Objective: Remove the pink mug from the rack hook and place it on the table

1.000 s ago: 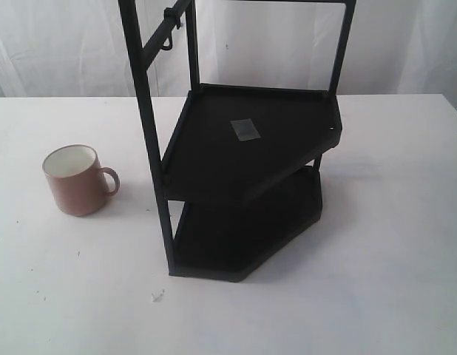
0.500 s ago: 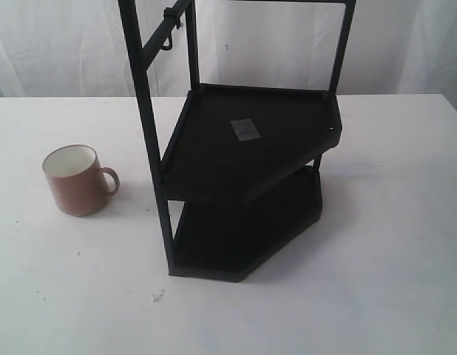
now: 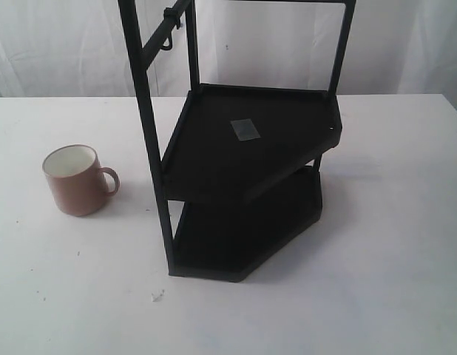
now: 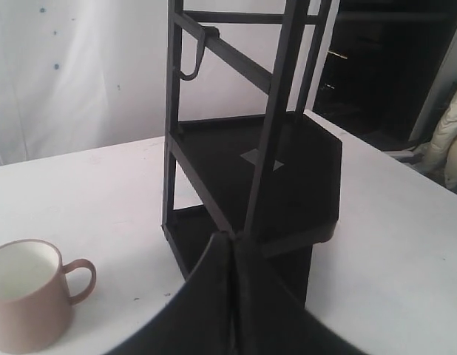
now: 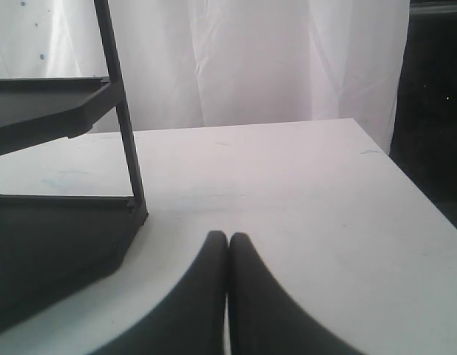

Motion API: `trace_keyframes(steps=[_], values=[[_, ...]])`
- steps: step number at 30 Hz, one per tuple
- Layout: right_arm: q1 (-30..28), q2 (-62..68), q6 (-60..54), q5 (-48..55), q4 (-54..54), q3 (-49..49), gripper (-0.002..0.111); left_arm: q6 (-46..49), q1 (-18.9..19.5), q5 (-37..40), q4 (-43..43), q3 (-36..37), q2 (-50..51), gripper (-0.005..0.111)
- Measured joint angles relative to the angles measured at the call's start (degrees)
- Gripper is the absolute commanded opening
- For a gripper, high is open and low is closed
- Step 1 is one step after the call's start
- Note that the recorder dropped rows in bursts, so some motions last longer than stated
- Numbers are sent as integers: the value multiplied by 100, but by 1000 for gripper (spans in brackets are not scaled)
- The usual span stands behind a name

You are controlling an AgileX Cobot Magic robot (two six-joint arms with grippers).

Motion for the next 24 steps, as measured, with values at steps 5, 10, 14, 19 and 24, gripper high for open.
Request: trace_keyframes(steps=[5,10,14,19,24], values=[[0,0,0,0,0,0,0,-13,0,-67,100,73,-130,0],[0,0,0,0,0,0,0,-1156,0,-321,1258,76,-670,0],[0,0,0,0,0,0,0,-2383,0,-332,2538,76,-884,0],[0,0,0,0,0,0,0,-3476,0,-321,3678,76,-905,0],[0,0,0,0,0,0,0,-4051,0,-332,4340,76,-905,0]])
